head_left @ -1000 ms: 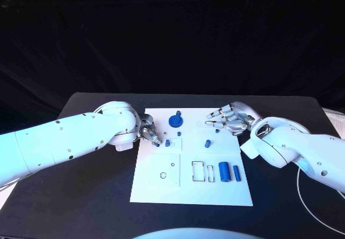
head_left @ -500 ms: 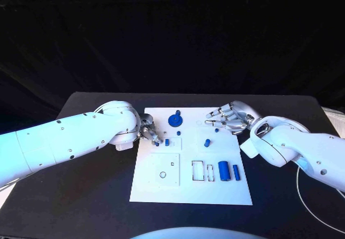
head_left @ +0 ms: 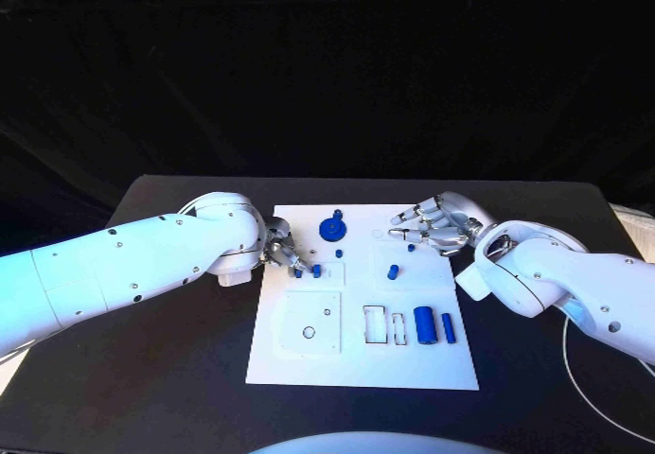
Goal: Assemble the parts on the task board
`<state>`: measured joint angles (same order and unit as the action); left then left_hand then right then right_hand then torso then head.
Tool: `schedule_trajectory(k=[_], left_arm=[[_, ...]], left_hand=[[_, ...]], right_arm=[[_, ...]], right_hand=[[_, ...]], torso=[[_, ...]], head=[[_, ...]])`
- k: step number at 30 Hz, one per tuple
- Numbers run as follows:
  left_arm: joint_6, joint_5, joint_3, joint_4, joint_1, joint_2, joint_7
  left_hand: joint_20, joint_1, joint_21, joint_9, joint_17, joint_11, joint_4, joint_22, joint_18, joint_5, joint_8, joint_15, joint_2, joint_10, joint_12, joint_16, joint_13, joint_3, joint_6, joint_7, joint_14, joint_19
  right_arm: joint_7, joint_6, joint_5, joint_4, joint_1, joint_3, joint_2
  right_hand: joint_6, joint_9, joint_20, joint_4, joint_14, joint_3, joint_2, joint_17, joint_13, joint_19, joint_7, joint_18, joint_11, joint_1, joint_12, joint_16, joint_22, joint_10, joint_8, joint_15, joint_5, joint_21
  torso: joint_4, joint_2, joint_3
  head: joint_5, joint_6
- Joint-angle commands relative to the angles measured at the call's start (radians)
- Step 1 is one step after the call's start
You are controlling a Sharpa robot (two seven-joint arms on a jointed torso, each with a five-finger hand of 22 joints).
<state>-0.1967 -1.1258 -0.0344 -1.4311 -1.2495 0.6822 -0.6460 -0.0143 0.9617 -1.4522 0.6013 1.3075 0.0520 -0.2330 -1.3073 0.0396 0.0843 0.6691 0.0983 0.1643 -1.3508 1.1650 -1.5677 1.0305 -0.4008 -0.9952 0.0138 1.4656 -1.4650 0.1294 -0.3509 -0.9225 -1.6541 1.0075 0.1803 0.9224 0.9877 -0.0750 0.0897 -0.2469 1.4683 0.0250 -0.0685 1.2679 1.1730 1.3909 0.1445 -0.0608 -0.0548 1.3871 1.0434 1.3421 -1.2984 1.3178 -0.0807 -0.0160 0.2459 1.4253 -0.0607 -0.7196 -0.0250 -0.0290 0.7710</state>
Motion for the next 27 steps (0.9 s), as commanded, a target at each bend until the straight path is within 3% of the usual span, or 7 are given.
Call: schedule_trajectory(k=[1,11,19,27], left_arm=[[-0.026,-0.010,-0.004,-0.003,0.006,0.002,-0.010],[0.018,-0.009,-0.001,-0.028,0.006,0.022,-0.002],[0.110,0.049,0.018,-0.064,-0.001,0.048,0.009],[0.229,0.091,0.031,-0.080,-0.010,0.065,0.006]], left_hand=[[0.007,0.002,-0.004,-0.001,0.263,0.000,-0.003,-0.166,-0.008,-0.003,-0.007,0.006,-0.015,-0.007,0.006,-0.003,0.001,0.014,-0.007,-0.001,0.105,-0.056],[0.008,0.022,-0.008,-0.005,0.263,0.002,-0.022,-0.171,-0.009,-0.002,-0.009,0.006,-0.034,-0.012,0.010,-0.003,0.008,0.075,-0.014,-0.003,0.105,-0.059],[0.009,0.031,0.003,-0.008,0.263,0.001,-0.038,-0.163,-0.006,-0.001,-0.014,0.007,-0.041,-0.001,-0.010,-0.003,-0.015,0.114,-0.008,-0.002,0.105,-0.055],[0.006,0.042,0.056,-0.009,0.263,-0.006,-0.055,-0.123,0.007,-0.001,-0.019,0.003,-0.044,0.039,-0.061,-0.003,-0.076,0.194,0.018,0.007,0.105,-0.033]], right_arm=[[-0.010,0.008,-0.007,-0.002,-0.001,0.000,0.000],[-0.020,-0.004,-0.007,-0.002,-0.001,0.000,-0.001],[-0.022,-0.008,-0.007,0.001,-0.002,0.000,-0.003],[-0.024,-0.008,-0.001,0.003,-0.002,0.000,-0.014]], right_hand=[[0.003,0.000,0.000,0.000,0.037,-0.006,0.011,-0.002,-0.002,-0.007,-0.002,-0.006,0.001,0.001,-0.005,-0.004,0.002,-0.008,-0.002,-0.004,0.006,-0.005],[0.003,0.000,0.000,-0.001,0.037,-0.006,0.012,-0.002,0.001,-0.006,-0.002,-0.006,0.000,0.000,-0.001,-0.004,0.001,-0.006,-0.002,-0.004,0.006,-0.005],[0.003,0.000,0.000,-0.001,0.037,-0.007,0.012,-0.003,0.001,-0.006,-0.002,-0.006,0.000,0.000,-0.001,-0.005,0.002,-0.006,-0.002,-0.004,0.007,-0.006],[0.004,0.000,0.000,-0.002,0.037,-0.007,0.013,-0.003,0.001,-0.006,-0.002,-0.006,0.001,-0.001,0.000,-0.005,0.002,-0.005,-0.002,-0.004,0.009,-0.006]], torso=[[0.0001,0.000,0.0005],[0.0001,0.000,0.0020],[-0.0033,0.002,0.0015],[-0.0016,0.000,0.0001]], head=[[0.000,0.001],[0.006,-0.001],[0.004,0.000],[0.006,-0.002]])
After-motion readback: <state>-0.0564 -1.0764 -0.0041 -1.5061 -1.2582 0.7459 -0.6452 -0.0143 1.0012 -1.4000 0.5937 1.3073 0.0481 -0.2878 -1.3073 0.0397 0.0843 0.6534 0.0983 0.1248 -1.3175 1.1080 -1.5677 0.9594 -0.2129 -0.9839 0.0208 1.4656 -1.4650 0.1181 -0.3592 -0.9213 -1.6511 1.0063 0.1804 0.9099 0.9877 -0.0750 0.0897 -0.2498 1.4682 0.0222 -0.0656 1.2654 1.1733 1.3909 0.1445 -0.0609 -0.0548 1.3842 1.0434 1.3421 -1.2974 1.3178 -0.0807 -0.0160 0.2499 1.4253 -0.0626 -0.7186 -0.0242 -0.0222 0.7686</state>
